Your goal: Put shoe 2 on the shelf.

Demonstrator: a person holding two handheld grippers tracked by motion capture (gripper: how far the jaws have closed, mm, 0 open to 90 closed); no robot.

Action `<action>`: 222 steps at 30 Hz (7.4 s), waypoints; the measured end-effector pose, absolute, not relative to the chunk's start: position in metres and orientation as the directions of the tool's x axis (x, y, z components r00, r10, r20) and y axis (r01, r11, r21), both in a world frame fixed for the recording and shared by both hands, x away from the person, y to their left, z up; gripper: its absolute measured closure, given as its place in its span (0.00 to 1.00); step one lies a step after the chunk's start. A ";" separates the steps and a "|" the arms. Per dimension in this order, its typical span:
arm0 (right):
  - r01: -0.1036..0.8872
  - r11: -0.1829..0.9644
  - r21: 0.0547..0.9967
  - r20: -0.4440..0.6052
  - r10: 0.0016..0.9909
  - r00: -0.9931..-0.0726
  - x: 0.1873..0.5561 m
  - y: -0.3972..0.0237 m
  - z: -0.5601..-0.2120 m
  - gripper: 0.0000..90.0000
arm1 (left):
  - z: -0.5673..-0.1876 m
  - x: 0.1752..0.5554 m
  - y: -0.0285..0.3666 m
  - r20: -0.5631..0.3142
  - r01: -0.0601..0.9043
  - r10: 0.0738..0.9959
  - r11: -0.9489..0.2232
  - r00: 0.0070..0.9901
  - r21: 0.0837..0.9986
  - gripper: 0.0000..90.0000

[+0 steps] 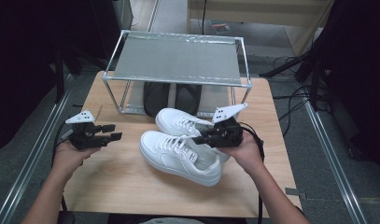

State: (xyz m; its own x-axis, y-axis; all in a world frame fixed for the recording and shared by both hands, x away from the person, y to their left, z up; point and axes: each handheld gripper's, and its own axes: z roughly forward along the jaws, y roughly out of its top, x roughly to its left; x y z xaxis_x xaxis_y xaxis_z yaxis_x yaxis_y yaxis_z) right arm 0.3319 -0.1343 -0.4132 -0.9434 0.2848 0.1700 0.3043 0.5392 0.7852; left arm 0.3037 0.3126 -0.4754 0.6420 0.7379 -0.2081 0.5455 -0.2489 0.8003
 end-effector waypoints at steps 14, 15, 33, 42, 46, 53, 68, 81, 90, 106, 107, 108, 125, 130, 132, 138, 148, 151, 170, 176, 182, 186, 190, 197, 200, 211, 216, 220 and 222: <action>0.225 0.539 0.812 0.157 0.170 -0.973 0.352 -0.112 -0.350 0.87 | -0.476 0.291 0.325 -0.209 0.550 0.758 -0.227 0.618 0.804 0.52; 0.219 0.535 0.816 0.159 0.158 -0.975 0.355 -0.109 -0.344 0.87 | -0.476 0.290 0.325 -0.204 0.547 0.760 -0.227 0.616 0.806 0.52; 0.243 0.460 0.854 0.134 0.257 -0.957 0.388 -0.068 -0.230 0.87 | -0.478 0.290 0.322 -0.194 0.543 0.749 -0.252 0.633 0.801 0.52; 0.306 0.431 0.849 0.086 0.459 -0.884 0.429 -0.058 -0.209 0.88 | -0.479 0.291 0.322 -0.204 0.544 0.740 -0.251 0.641 0.800 0.52; 0.353 0.403 0.845 0.089 0.545 -0.834 0.448 -0.055 -0.210 0.88 | -0.479 0.292 0.321 -0.200 0.543 0.740 -0.255 0.643 0.800 0.52; 0.442 0.350 0.826 0.096 0.685 -0.722 0.472 -0.051 -0.213 0.88 | -0.479 0.293 0.320 -0.200 0.543 0.735 -0.261 0.648 0.798 0.52; 0.550 0.070 0.832 0.169 0.912 -0.373 0.509 -0.032 -0.234 0.87 | -0.478 0.296 0.312 -0.203 0.532 0.711 -0.275 0.673 0.801 0.52; 0.600 -0.043 0.799 0.193 0.963 -0.189 0.522 -0.015 -0.256 0.87 | -0.479 0.301 0.307 -0.204 0.522 0.695 -0.282 0.689 0.805 0.52; 0.593 -0.022 0.805 0.150 0.975 -0.166 0.521 -0.004 -0.267 0.87 | -0.479 0.303 0.303 -0.194 0.513 0.682 -0.303 0.705 0.803 0.52; 0.602 -0.032 0.798 0.172 0.969 -0.176 0.518 -0.002 -0.277 0.77 | -0.480 0.307 0.300 -0.187 0.512 0.677 -0.318 0.712 0.798 0.52; 0.601 -0.027 0.799 0.166 0.970 -0.177 0.518 -0.002 -0.277 0.75 | -0.480 0.307 0.299 -0.188 0.511 0.676 -0.315 0.712 0.799 0.52; 0.597 -0.017 0.802 0.155 0.971 -0.181 0.517 -0.002 -0.278 0.74 | -0.480 0.308 0.299 -0.186 0.510 0.673 -0.322 0.715 0.798 0.52; 0.597 0.046 0.801 0.134 0.958 -0.254 0.513 -0.006 -0.275 0.55 | -0.481 0.313 0.290 -0.175 0.509 0.661 -0.355 0.730 0.784 0.52; 0.595 0.083 0.800 0.115 0.951 -0.287 0.509 -0.009 -0.272 0.52 | -0.481 0.313 0.290 -0.179 0.513 0.657 -0.360 0.732 0.779 0.51; 0.593 0.111 0.798 0.096 0.947 -0.307 0.507 -0.010 -0.271 0.51 | -0.481 0.313 0.290 -0.176 0.512 0.660 -0.359 0.730 0.780 0.51; 0.583 0.134 0.801 0.113 0.923 -0.367 0.498 -0.016 -0.264 0.50 | -0.482 0.313 0.290 -0.174 0.515 0.661 -0.364 0.730 0.776 0.51; 0.548 0.193 0.814 0.115 0.871 -0.477 0.480 -0.024 -0.259 0.49 | -0.483 0.313 0.289 -0.165 0.511 0.655 -0.382 0.737 0.770 0.51; 0.522 0.219 0.824 0.105 0.847 -0.521 0.473 -0.025 -0.261 0.49 | -0.483 0.313 0.289 -0.163 0.513 0.654 -0.389 0.739 0.765 0.50; 0.456 0.254 0.853 0.112 0.764 -0.635 0.436 -0.036 -0.272 0.45 | -0.484 0.312 0.289 -0.164 0.517 0.658 -0.388 0.735 0.763 0.50; 0.449 0.267 0.853 0.113 0.744 -0.658 0.424 -0.039 -0.281 0.45 | -0.484 0.312 0.288 -0.162 0.516 0.659 -0.388 0.735 0.763 0.50; 0.448 0.261 0.855 0.135 0.722 -0.678 0.418 -0.046 -0.291 0.42 | -0.485 0.312 0.289 -0.167 0.521 0.659 -0.387 0.734 0.761 0.48; 0.444 0.272 0.854 0.148 0.691 -0.707 0.415 -0.050 -0.300 0.38 | -0.485 0.312 0.289 -0.169 0.521 0.659 -0.384 0.733 0.762 0.48; 0.448 0.266 0.853 0.157 0.689 -0.708 0.412 -0.055 -0.308 0.37 | -0.486 0.312 0.289 -0.172 0.523 0.658 -0.385 0.733 0.760 0.48; 0.445 0.258 0.857 0.166 0.680 -0.714 0.407 -0.063 -0.320 0.36 | -0.486 0.312 0.289 -0.173 0.526 0.662 -0.381 0.730 0.761 0.47; 0.447 0.257 0.857 0.172 0.674 -0.718 0.405 -0.068 -0.326 0.35 | -0.486 0.312 0.289 -0.174 0.528 0.663 -0.380 0.728 0.760 0.47; 0.472 0.236 0.849 0.224 0.649 -0.727 0.397 -0.084 -0.354 0.34 | -0.485 0.312 0.291 -0.162 0.524 0.674 -0.377 0.721 0.763 0.46; 0.479 0.245 0.843 0.228 0.643 -0.731 0.391 -0.090 -0.369 0.32 | -0.486 0.312 0.292 -0.163 0.528 0.678 -0.375 0.717 0.762 0.46; 0.475 0.255 0.842 0.231 0.625 -0.745 0.384 -0.098 -0.381 0.29 | -0.486 0.312 0.291 -0.160 0.527 0.676 -0.381 0.720 0.760 0.46; 0.480 0.264 0.836 0.232 0.623 -0.747 0.381 -0.102 -0.385 0.29 | -0.487 0.312 0.291 -0.158 0.527 0.676 -0.384 0.719 0.758 0.46</action>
State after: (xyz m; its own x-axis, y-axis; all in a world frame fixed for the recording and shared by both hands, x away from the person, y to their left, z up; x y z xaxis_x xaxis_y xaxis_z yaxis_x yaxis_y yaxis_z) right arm 0.3810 -0.1020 -0.3852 -0.7469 0.6231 0.2321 0.4802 0.2640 0.8365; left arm 0.3122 0.2905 -0.4866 0.7194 0.6764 -0.1578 0.5271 -0.3837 0.7583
